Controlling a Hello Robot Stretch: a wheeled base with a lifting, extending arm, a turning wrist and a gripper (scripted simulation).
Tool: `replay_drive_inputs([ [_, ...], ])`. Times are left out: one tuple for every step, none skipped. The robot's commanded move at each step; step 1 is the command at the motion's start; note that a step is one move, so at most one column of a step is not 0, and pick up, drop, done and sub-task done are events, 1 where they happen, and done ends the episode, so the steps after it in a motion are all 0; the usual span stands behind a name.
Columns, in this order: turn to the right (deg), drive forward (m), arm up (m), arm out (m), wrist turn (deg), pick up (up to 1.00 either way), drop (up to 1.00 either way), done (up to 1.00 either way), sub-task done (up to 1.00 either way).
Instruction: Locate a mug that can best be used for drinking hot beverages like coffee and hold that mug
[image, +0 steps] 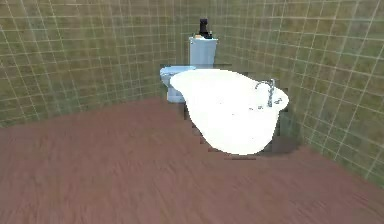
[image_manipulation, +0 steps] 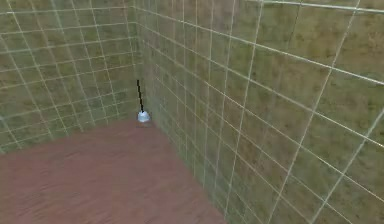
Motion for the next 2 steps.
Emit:
replay_drive_inputs([
  [-45.0, 0.0, 0.0, 0.0, 0.0, 0.0, 0.0, 0.0, 0.0],
  [-18.0, 0.0, 0.0, 0.0, 0.0, 0.0, 0.0, 0.0, 0.0],
])
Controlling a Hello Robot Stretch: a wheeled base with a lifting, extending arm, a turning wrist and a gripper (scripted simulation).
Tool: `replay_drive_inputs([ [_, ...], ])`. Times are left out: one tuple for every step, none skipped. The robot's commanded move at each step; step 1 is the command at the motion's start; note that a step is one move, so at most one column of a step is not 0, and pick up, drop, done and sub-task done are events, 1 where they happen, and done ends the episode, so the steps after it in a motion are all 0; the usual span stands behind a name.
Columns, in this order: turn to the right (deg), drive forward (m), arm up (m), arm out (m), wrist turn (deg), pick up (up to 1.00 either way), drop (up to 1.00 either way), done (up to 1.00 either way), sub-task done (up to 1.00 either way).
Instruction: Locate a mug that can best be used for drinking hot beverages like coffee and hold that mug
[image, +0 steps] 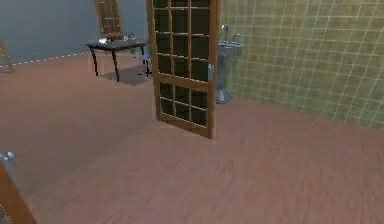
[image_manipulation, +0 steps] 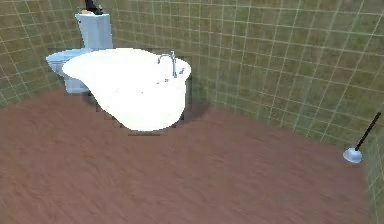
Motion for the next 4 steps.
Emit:
replay_drive_inputs([
  [0.0, 0.5, 0.0, 0.0, 0.0, 0.0, 0.0, 0.0, 0.0],
  [-12.0, 0.0, 0.0, 0.0, 0.0, 0.0, 0.0, 0.0, 0.0],
  [0.0, 0.5, 0.0, 0.0, 0.0, 0.0, 0.0, 0.0, 0.0],
  [-27.0, 0.0, 0.0, 0.0, 0.0, 0.0, 0.0, 0.0, 0.0],
])
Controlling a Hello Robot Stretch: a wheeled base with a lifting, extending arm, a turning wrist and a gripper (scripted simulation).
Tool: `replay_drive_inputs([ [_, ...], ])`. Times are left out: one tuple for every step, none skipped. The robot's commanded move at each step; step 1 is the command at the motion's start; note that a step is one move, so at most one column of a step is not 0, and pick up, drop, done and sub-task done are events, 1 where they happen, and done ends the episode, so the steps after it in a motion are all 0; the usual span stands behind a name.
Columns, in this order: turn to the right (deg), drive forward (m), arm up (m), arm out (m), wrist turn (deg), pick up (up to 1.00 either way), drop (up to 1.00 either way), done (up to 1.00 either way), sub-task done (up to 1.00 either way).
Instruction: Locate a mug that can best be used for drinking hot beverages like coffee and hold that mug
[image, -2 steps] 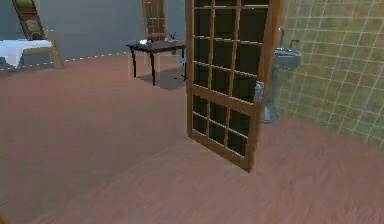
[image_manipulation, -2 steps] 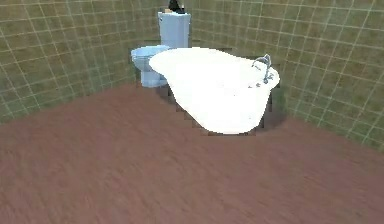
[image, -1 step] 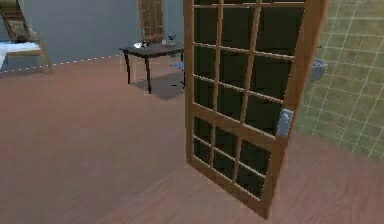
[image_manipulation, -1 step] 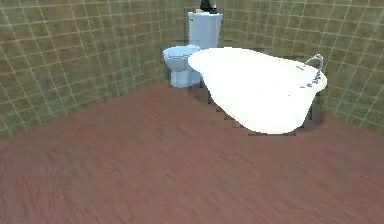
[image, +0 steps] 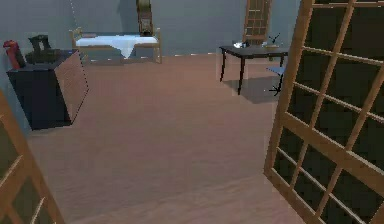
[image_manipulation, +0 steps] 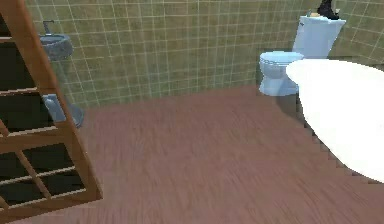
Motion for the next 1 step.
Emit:
replay_drive_inputs([
  [0.0, 1.0, 0.0, 0.0, 0.0, 0.0, 0.0, 0.0, 0.0],
])
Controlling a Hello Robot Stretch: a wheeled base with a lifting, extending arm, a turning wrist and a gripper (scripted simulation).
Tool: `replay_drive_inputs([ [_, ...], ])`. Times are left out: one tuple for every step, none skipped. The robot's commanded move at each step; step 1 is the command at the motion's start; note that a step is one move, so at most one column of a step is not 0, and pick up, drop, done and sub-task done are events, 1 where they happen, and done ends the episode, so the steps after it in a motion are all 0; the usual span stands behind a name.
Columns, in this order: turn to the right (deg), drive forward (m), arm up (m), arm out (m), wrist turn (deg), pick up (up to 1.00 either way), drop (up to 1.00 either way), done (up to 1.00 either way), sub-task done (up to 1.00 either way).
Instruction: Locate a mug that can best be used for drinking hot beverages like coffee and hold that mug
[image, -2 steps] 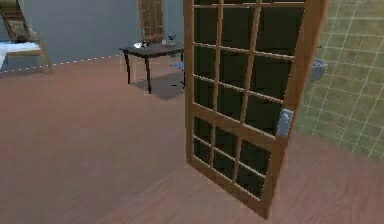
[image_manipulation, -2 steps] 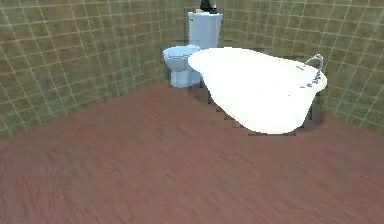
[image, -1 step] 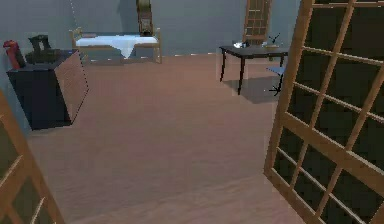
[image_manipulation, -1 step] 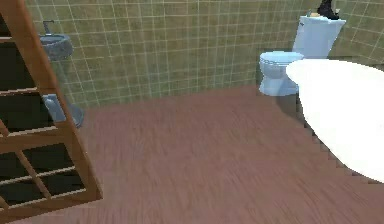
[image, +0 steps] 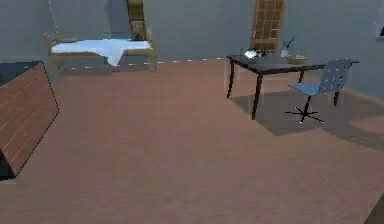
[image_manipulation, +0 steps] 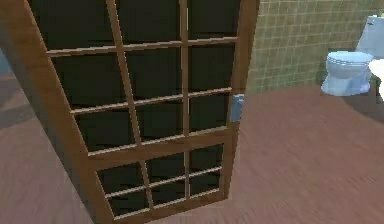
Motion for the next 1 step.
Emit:
replay_drive_inputs([
  [0.0, 1.0, 0.0, 0.0, 0.0, 0.0, 0.0, 0.0, 0.0],
])
